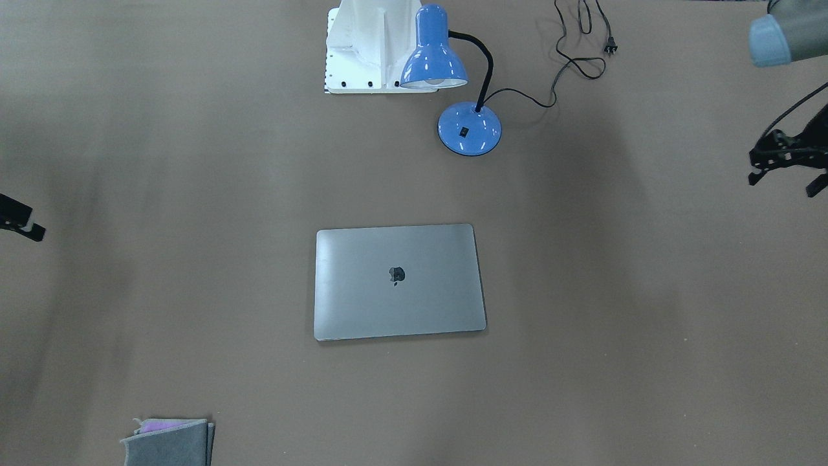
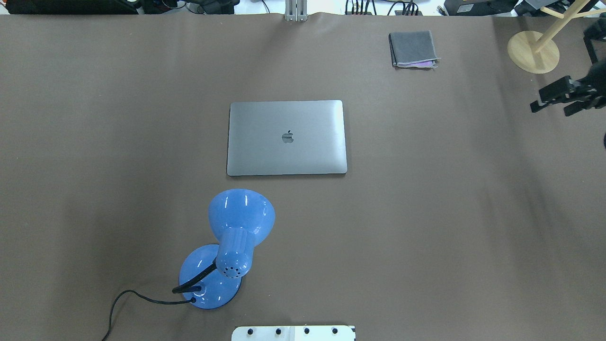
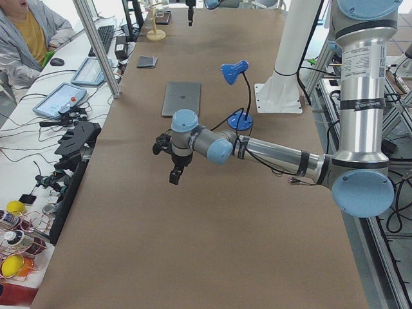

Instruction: Close laptop

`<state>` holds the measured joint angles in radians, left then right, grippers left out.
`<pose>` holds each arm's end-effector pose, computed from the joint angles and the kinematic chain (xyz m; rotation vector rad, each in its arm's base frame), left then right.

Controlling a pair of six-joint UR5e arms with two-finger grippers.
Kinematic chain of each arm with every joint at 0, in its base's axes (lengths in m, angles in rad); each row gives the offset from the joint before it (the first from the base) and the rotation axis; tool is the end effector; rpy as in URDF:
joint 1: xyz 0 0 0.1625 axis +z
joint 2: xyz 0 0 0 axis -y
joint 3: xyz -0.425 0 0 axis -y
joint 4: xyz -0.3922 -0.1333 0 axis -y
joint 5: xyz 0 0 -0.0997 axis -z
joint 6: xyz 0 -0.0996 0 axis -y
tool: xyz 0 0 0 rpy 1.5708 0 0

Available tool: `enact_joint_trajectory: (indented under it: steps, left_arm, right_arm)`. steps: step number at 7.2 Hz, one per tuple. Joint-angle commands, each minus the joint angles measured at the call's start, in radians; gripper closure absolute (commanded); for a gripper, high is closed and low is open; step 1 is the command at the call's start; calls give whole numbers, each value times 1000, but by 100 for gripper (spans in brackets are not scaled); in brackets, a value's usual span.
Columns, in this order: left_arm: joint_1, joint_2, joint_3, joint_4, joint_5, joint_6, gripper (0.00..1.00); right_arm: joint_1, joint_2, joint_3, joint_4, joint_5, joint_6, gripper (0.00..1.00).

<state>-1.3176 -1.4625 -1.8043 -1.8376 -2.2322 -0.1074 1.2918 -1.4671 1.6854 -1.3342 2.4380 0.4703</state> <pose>0.0467 -0.4686 0.5706 0.2550 0.7116 0.2684 -0.0949 -0.5395 0.5144 0.0844 -0.9469 -0.0205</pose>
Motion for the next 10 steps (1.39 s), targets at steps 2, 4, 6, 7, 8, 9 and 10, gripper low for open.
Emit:
enact_joint_trajectory:
  steps: [2,4,6,7,8,9,10]
  left_arm:
    - [-190,70,129,11,-17,210,2]
    - [-251,47,126,185,-115,201,2]
    - [-256,7,119,217,-125,198,2]
    - [-256,1,117,237,-127,198,2]
    - [-258,2,117,236,-127,198,2]
    - [-258,1,111,232,-121,199,2]
    - [-258,-1,94,231,-115,201,2]
  right_arm:
    - [197,-15,4,-412,-176,-672,0]
    - [215,-28,-30,-419,-172,-705,0]
    - [213,-38,-50,-411,-177,-703,0]
    - [213,-39,-50,-411,-180,-705,0]
    - [213,-41,-52,-411,-178,-703,0]
    - [213,-44,-52,-411,-177,-702,0]
    - [213,-44,-49,-411,-174,-702,0]
